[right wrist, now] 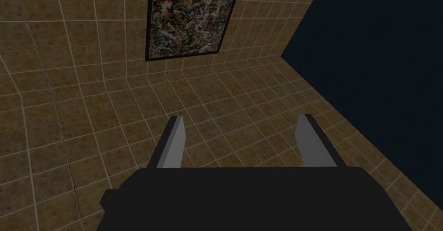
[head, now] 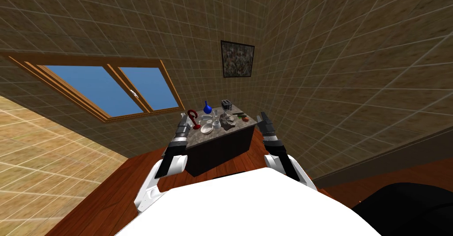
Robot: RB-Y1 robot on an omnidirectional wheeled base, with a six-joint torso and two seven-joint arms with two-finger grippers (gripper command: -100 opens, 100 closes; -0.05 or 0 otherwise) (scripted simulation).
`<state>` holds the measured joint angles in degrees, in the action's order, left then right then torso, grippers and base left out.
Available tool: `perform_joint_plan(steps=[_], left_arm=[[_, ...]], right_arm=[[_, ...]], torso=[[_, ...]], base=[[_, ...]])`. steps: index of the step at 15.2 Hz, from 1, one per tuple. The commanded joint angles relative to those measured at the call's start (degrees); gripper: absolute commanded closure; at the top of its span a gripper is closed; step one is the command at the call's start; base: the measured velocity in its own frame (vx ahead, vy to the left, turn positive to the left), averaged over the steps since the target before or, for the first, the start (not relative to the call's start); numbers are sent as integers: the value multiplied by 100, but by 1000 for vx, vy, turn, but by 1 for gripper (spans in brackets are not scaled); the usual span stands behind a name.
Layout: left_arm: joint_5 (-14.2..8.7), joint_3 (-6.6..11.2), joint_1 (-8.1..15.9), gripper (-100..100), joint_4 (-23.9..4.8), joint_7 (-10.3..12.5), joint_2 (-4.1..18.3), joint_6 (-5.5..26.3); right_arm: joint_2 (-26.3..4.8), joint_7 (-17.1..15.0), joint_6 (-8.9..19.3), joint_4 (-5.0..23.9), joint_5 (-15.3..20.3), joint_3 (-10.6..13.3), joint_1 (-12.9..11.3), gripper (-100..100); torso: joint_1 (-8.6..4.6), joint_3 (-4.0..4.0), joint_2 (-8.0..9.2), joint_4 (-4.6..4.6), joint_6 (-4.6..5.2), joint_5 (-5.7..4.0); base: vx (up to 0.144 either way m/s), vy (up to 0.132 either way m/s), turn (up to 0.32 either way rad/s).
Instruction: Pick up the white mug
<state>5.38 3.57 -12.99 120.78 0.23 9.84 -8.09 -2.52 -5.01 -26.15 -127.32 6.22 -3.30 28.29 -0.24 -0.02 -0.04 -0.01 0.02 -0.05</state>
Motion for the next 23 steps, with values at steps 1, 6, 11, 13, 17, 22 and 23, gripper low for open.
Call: perform_joint_plan(steps=[1, 6, 11, 13, 17, 22, 23], left_arm=[[-39, 2, 184, -100, -241, -14, 67, 204], [-120, -6, 764, -100, -807, -64, 179, 752], [-210, -13, 1400, -100, -1392, -115, 261, 1354], [-257, -15, 1649, -100, -1641, -139, 291, 1590], [-306, -17, 2077, -100, -2091, -163, 315, 1956], [-408, -21, 2638, -100, -2658, -209, 344, 2498], [-408, -21, 2728, -100, -2740, -209, 344, 2612]], right_arm=[[0, 0, 0, 0, 0, 0, 0, 0], [0, 0, 0, 0, 0, 0, 0, 0], [0, 0, 0, 0, 0, 0, 0, 0], [0, 0, 0, 0, 0, 0, 0, 0], [0, 0, 0, 0, 0, 0, 0, 0], [0, 0, 0, 0, 0, 0, 0, 0], [0, 0, 0, 0, 0, 0, 0, 0]], torso=[[0, 0, 0, 0, 0, 0], [-1, 1, 1, 0, 0, 0], [-3, 1, 2, 0, -1, -1], [2, 2, 3, 0, -2, 0], [3, 3, 5, 1, -1, 1], [2, 4, 7, 1, -2, 0], [1, 4, 6, 1, -2, 0]], base=[[-2, -58, 17], [-7, -61, 22], [-8, -64, 26], [-9, -44, 18], [-17, -50, 26], [-17, -50, 26], [-21, -63, 42]])
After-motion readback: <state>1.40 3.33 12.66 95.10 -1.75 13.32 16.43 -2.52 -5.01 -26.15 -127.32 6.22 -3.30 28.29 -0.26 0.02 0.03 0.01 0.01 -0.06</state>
